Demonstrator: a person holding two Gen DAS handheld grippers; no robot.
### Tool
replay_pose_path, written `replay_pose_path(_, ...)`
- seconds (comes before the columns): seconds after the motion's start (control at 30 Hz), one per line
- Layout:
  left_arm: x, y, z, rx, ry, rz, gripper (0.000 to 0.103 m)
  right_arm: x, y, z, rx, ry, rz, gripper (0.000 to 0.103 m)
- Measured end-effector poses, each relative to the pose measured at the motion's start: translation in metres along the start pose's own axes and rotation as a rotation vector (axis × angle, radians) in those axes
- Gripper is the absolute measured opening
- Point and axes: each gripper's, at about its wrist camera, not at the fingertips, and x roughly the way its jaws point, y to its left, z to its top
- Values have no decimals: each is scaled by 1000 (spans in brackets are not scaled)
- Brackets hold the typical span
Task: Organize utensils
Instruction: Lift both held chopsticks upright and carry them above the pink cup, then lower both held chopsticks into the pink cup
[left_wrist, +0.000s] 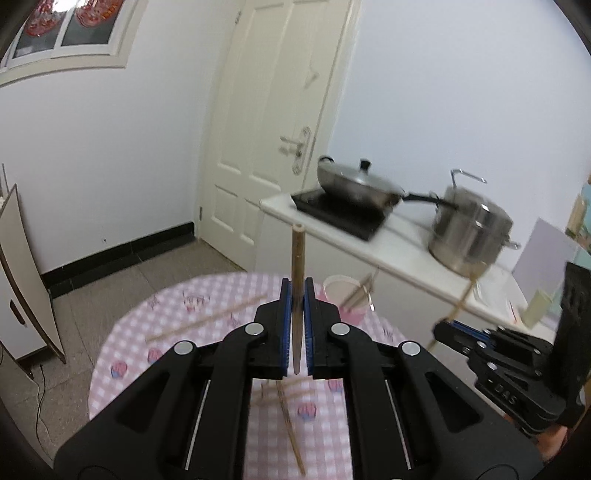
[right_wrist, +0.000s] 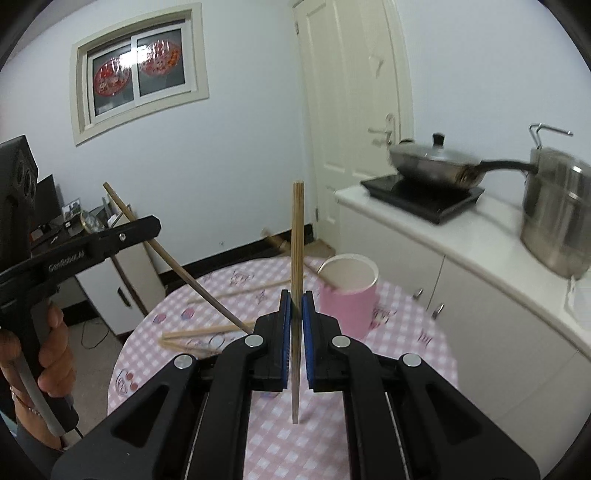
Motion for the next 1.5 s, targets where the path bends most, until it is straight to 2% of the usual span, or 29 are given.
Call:
replay_pose_path(0.3,27,-6,52,-62,-95,-11,7,2,-23,53,-29,-140,-97,5)
replay_pose_path(0.5,52,-11,77,-96,-144,-3,7,13,-34,82,-38,-227,-120,5)
replay_pose_path(0.77,88,-20,91,-147,-199,-30,7,40,-47,93,-43,-253,-113,5)
replay_pose_path(0.97,117,-23,82,-148,-148,-53,7,62,-53,84,-37,-216,-98,5)
replay_pose_path(1.27,161,-26,50,-91,22,-47,7,87,-59,59,-22,-127,-90,5)
replay_pose_path(1.5,176,-24,33,-74,118,-60,7,97,-62,46,1,-70,-88,5)
